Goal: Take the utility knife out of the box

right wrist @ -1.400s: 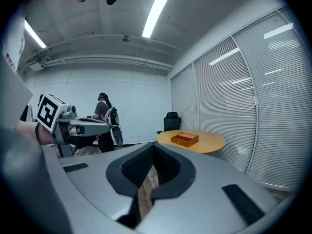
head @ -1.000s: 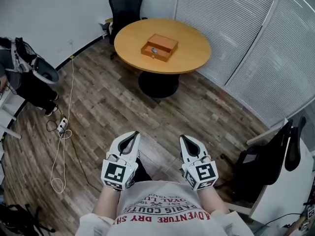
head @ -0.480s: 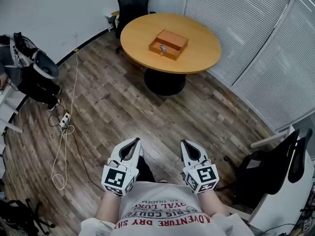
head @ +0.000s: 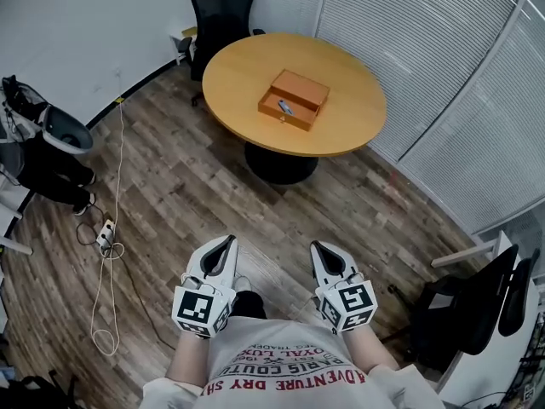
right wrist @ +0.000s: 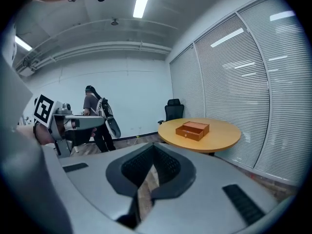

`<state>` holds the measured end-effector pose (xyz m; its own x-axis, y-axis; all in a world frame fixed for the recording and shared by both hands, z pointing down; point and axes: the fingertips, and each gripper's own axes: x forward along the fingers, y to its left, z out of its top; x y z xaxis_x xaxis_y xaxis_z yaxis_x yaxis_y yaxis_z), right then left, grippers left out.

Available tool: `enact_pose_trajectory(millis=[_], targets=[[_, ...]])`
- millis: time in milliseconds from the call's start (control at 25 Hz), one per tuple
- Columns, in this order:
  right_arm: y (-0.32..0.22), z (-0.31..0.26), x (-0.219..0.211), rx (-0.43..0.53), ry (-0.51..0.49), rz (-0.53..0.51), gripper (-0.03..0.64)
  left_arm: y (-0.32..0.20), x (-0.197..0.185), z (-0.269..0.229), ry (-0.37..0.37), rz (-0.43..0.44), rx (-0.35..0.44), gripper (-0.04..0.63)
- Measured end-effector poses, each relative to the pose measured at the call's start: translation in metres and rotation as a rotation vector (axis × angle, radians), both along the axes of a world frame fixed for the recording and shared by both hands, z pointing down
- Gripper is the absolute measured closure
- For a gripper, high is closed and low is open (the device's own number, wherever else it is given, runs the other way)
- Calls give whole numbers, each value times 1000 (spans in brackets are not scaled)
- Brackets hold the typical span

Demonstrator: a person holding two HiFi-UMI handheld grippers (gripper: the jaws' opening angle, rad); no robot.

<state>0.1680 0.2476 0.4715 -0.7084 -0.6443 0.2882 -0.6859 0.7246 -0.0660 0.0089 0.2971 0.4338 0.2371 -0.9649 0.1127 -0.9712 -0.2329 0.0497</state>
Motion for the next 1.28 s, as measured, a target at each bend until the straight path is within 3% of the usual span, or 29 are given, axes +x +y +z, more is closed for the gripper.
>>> enact_pose_trajectory(millis=[240,480,920,1280], targets=[[-49,-4,-55,-18,37,39,609,-58,-65,-15,-21,18,15,600],[-83,0,-99,-56,22,87,609,-96,-111,-15,-29,46,-19,600],[-152,11,-130,-49,44,84,609,-163,-134,7,-8,74,-51,600],[-268,13,-149,-60,29,103,609,-277,-151,2,-37,100,-59,600]])
